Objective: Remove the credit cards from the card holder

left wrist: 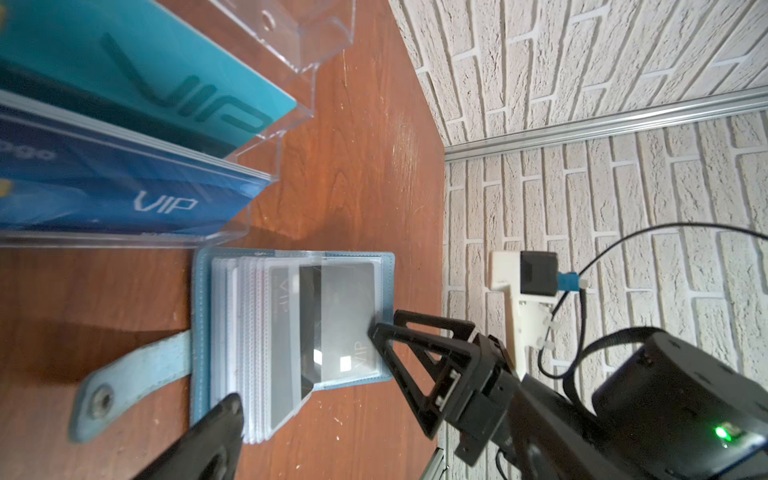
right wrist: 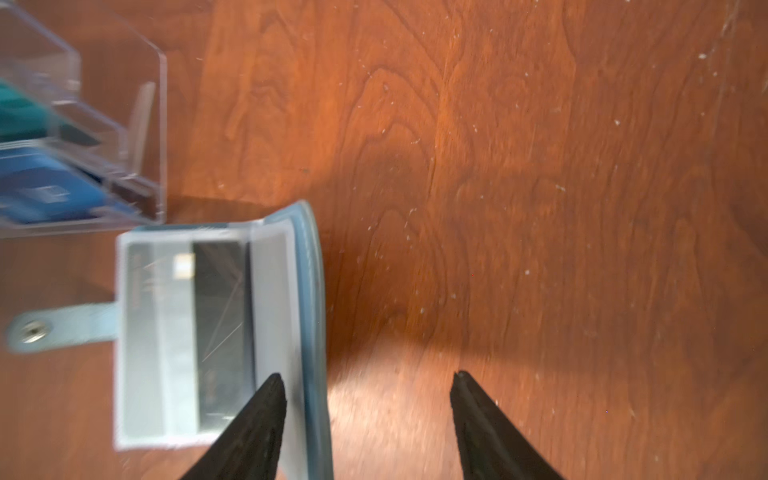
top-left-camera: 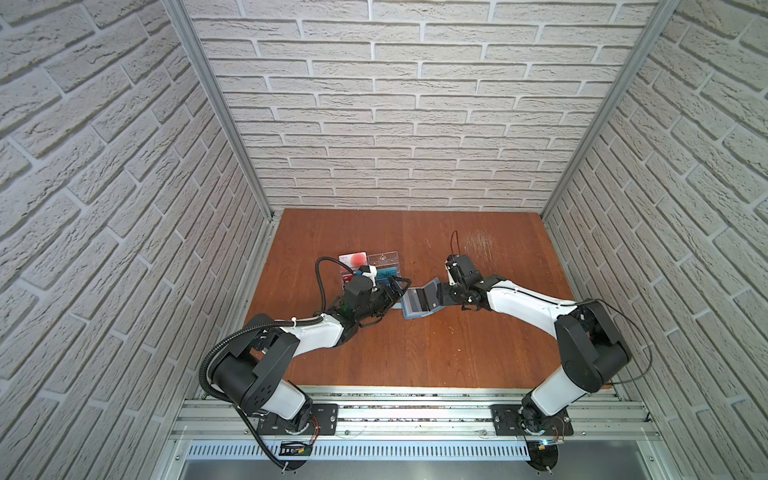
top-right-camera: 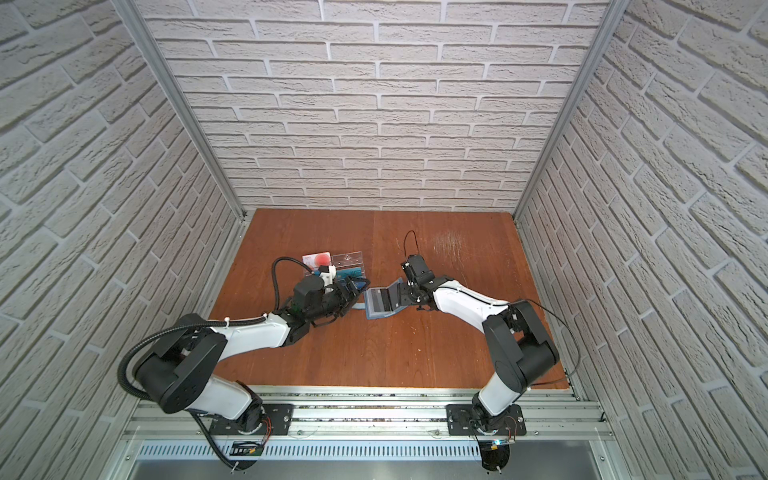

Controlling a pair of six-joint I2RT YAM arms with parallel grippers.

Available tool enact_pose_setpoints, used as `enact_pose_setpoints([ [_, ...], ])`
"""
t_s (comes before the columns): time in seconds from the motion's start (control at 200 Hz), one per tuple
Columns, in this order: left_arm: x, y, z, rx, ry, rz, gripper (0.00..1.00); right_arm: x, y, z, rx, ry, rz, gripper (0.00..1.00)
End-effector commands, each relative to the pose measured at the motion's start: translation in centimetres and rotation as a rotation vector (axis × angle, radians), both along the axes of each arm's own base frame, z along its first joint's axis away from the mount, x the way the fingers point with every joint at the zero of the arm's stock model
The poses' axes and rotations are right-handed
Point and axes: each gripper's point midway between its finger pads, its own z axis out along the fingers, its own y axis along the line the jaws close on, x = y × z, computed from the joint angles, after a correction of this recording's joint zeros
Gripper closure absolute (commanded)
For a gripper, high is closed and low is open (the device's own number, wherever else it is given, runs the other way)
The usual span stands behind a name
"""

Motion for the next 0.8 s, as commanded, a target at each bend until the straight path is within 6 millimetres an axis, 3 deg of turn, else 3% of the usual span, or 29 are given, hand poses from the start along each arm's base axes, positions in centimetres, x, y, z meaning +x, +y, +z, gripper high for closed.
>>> enact_pose_setpoints([
  [0.0, 0.7, -0.5, 2.1, -0.02, -0.051, 0.009, 0.02, 0.6, 2.0, 4.3, 0.116, -0.15, 0.057, 0.37],
  [0.115, 0.8, -0.2, 2.4, -0.012, -0.056, 0.023, 0.02, 0.1, 3.2, 5.6, 0.123, -0.197, 0.109, 0.38],
  [0.25, 0.8, -0.1, 2.5, -0.012, -0.056, 0.029, 0.02, -0.8, 6.1, 6.0, 0.176, -0.203, 0.215, 0.38],
  [0.5, 0.1, 1.0, 2.1, -0.002, -0.059, 0.06, 0.02, -0.5, 8.2, 2.0, 0.186, -0.06, 0.23, 0.41],
  [0.795, 0.5, 0.4, 0.7, 0.001, -0.045, 0.048, 0.02, 0.4, 7.5, -2.1, 0.198, 0.061, 0.178, 0.41],
])
